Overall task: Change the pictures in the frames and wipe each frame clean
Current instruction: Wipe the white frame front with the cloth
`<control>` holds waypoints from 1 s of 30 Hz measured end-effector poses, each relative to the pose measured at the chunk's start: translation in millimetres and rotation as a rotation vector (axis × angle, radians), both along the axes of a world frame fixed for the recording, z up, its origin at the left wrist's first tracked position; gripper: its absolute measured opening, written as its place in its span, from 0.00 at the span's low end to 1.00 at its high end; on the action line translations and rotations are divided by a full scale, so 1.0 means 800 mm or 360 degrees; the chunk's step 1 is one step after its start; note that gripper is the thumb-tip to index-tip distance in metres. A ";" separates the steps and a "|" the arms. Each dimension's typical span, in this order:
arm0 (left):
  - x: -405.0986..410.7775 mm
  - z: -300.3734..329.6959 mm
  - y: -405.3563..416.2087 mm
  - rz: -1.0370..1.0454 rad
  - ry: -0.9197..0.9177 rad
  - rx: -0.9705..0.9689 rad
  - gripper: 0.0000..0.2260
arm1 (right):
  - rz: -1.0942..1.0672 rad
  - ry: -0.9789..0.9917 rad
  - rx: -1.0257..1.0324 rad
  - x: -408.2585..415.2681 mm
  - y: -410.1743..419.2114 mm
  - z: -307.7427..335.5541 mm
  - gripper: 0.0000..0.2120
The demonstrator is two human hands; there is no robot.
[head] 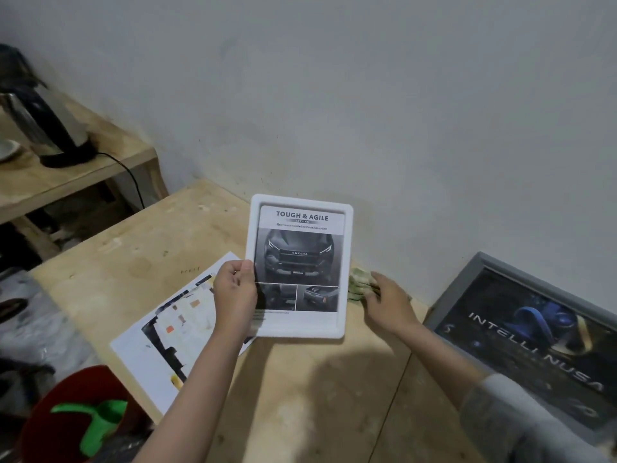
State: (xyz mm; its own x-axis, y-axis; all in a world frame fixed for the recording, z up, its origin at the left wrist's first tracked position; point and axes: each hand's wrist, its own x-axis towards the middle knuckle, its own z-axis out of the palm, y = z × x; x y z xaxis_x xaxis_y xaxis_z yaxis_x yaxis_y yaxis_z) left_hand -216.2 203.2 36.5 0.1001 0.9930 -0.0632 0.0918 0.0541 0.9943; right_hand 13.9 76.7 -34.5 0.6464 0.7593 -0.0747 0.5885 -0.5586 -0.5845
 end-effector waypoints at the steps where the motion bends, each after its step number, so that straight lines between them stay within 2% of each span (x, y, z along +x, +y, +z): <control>1: 0.003 0.002 -0.002 -0.0018 -0.0010 0.0003 0.06 | -0.0077 0.0151 0.0183 -0.009 -0.005 0.020 0.19; 6: 0.035 0.013 -0.033 -0.0238 -0.0014 0.0075 0.05 | -0.0344 0.0793 0.0746 -0.051 -0.056 0.098 0.10; 10: 0.069 0.020 -0.080 -0.0471 -0.0023 0.0146 0.05 | -0.0415 0.0645 0.0781 -0.059 -0.117 0.118 0.10; 13: 0.098 0.022 -0.123 -0.0666 0.0010 0.0168 0.07 | -0.0595 0.0559 0.0795 -0.050 -0.179 0.120 0.09; 17: 0.135 0.026 -0.184 -0.0963 0.0128 0.0228 0.10 | -0.0798 0.0571 0.0845 -0.039 -0.264 0.112 0.09; 22: 0.187 0.033 -0.293 -0.1347 0.0171 0.0361 0.17 | -0.1048 0.0554 0.0943 -0.024 -0.390 0.094 0.09; 30: 0.294 0.015 -0.509 -0.1781 0.0219 0.0334 0.17 | -0.1509 0.0451 0.1053 0.028 -0.617 0.070 0.12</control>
